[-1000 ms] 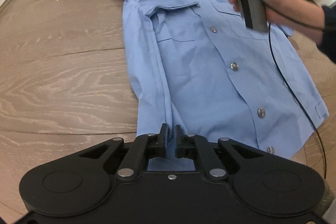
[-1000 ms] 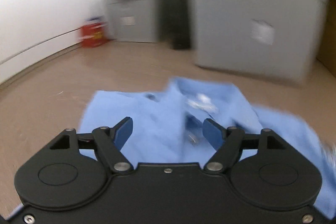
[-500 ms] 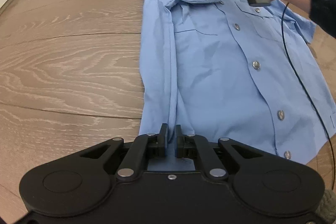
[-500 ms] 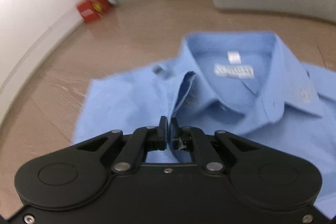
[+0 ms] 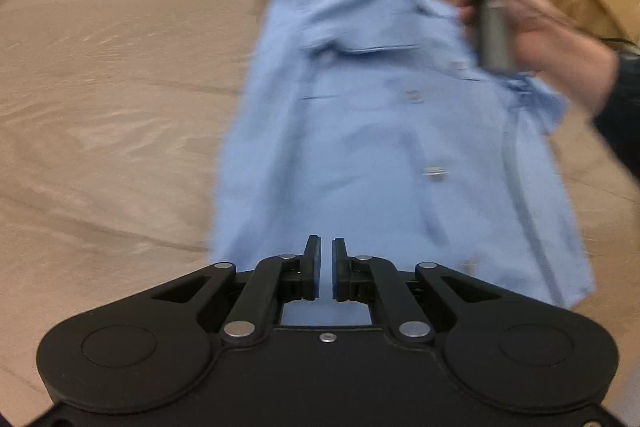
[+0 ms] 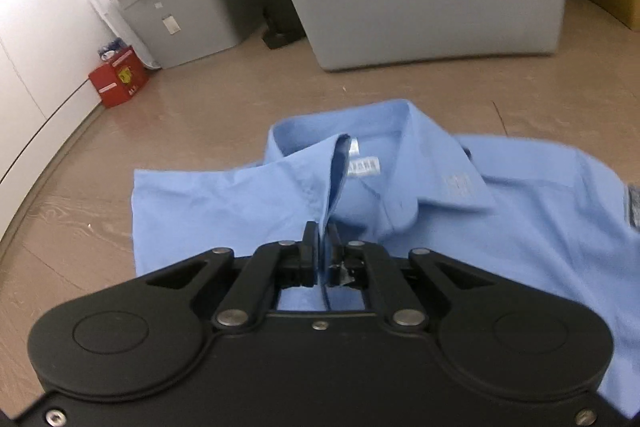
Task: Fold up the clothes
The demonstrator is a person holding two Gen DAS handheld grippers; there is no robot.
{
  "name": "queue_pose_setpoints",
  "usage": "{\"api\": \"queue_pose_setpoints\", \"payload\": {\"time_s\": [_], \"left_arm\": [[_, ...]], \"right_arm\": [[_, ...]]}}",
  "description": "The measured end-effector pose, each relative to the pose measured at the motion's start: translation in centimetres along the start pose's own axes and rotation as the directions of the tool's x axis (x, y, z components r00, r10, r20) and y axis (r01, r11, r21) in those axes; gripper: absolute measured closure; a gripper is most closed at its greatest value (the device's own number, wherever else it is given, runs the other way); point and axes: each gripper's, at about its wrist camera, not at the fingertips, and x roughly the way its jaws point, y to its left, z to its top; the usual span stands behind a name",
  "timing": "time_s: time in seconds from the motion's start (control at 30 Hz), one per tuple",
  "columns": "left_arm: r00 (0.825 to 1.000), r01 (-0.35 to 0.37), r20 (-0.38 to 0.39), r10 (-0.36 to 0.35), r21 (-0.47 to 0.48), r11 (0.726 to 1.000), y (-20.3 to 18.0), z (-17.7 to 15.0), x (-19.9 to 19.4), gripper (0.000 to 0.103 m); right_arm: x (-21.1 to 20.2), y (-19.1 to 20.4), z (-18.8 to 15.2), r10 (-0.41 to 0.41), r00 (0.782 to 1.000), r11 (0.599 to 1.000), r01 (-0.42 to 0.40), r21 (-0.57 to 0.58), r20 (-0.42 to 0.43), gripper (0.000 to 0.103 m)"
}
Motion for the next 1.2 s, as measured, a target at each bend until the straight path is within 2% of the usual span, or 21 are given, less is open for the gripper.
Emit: {"api": "queue_pose_setpoints", "payload": {"time_s": [0.07,0.17,0.23,0.27,0.3,0.33,0.4,0.47,0.5,0.57,0.67,0.73,0.8,0.87,0.9,0.93,1.0,1.13,1.2], "left_arm": [[1.0,0.03,-0.011,-0.029,0.041,0.999,-0.9,-0.2,0.5,0.098],[0.997,0.076,-0.037,-0.074,0.068,0.995,-1.3,-0.3,1.0,0.097],[0.998,0.067,-0.018,-0.066,0.075,0.995,-0.4,-0.1,0.2,0.091],[1.0,0.002,0.002,-0.002,0.088,0.996,0.4,-0.3,-0.6,0.085],[0.997,-0.072,0.025,0.07,0.101,0.992,1.3,-0.6,-1.5,0.064],[0.991,-0.132,0.047,0.127,0.122,0.984,1.8,-1.1,-2.1,0.037],[0.968,-0.247,0.094,0.234,0.161,0.956,2.7,-2.1,-3.1,0.021],[0.963,-0.268,0.053,0.263,0.183,0.946,3.7,-2.7,-3.1,0.021],[0.971,-0.236,0.008,0.238,0.176,0.956,4.6,-3.0,-2.9,0.021],[0.981,-0.189,-0.019,0.193,0.135,0.973,5.9,-3.4,-2.9,0.022],[0.996,-0.027,-0.08,0.025,-0.016,1.0,9.3,-4.0,-2.7,0.023],[0.995,0.051,-0.082,-0.059,-0.102,0.993,11.0,-4.2,-2.5,0.023],[0.984,0.141,-0.079,-0.162,-0.218,0.966,13.0,-4.3,-1.9,0.025],[0.965,0.233,-0.039,-0.26,-0.336,0.913,14.9,-4.8,-1.3,0.037],[0.957,0.254,-0.033,-0.289,-0.39,0.885,15.6,-5.2,-0.8,0.05],[0.95,0.274,-0.022,-0.312,-0.418,0.866,15.9,-5.4,-0.7,0.07],[0.935,0.315,0.004,-0.354,-0.465,0.827,16.5,-5.8,-0.4,0.092],[0.963,0.263,0.027,-0.269,-0.327,0.908,14.2,-5.3,-2.3,0.096],[0.953,0.302,0.035,-0.3,-0.111,0.947,9.6,-3.4,-4.9,0.096]], "right_arm": [[-0.8,-0.1,0.7,-0.007,1.0,1.0,0.007,-0.001,0.023,0.099],[-0.7,0.1,2.2,-0.038,0.998,0.997,0.041,-0.062,0.053,0.099],[-0.1,0.1,2.2,-0.035,0.999,0.996,0.035,-0.086,0.002,0.099],[0.1,0.2,2.2,-0.032,0.999,0.995,0.03,-0.095,-0.02,0.099],[0.3,0.2,2.1,-0.026,0.999,0.995,0.023,-0.096,-0.027,0.099],[0.5,0.2,2.0,-0.021,0.999,0.995,0.017,-0.096,-0.032,0.099],[0.4,0.3,1.8,-0.019,1.0,0.995,0.016,-0.103,-0.02,0.099],[0.3,0.3,1.7,-0.012,1.0,0.995,0.01,-0.104,-0.013,0.099],[0.3,0.3,1.7,-0.011,1.0,0.995,0.009,-0.102,-0.013,0.099],[0.3,0.3,1.8,-0.006,1.0,0.995,0.005,-0.102,-0.013,0.099],[0.3,0.6,2.0,-0.002,1.0,0.994,0.0,-0.114,-0.015,0.099],[0.1,1.0,2.3,0.006,1.0,0.99,-0.008,-0.138,-0.012,0.099],[0.2,1.2,2.5,0.012,1.0,0.989,-0.013,-0.151,-0.01,0.099],[0.3,1.2,2.7,0.019,1.0,0.989,-0.02,-0.15,-0.012,0.099],[0.3,1.2,2.8,0.019,1.0,0.989,-0.021,-0.146,-0.014,0.099],[0.3,1.2,2.8,0.019,1.0,0.989,-0.021,-0.144,-0.017,0.099],[0.4,1.4,2.7,0.017,1.0,0.988,-0.019,-0.152,-0.021,0.098],[0.2,1.5,2.5,0.013,1.0,0.986,-0.017,-0.163,-0.022,0.098],[-0.3,1.4,2.6,0.019,1.0,0.988,-0.019,-0.155,-0.004,0.098]]}}
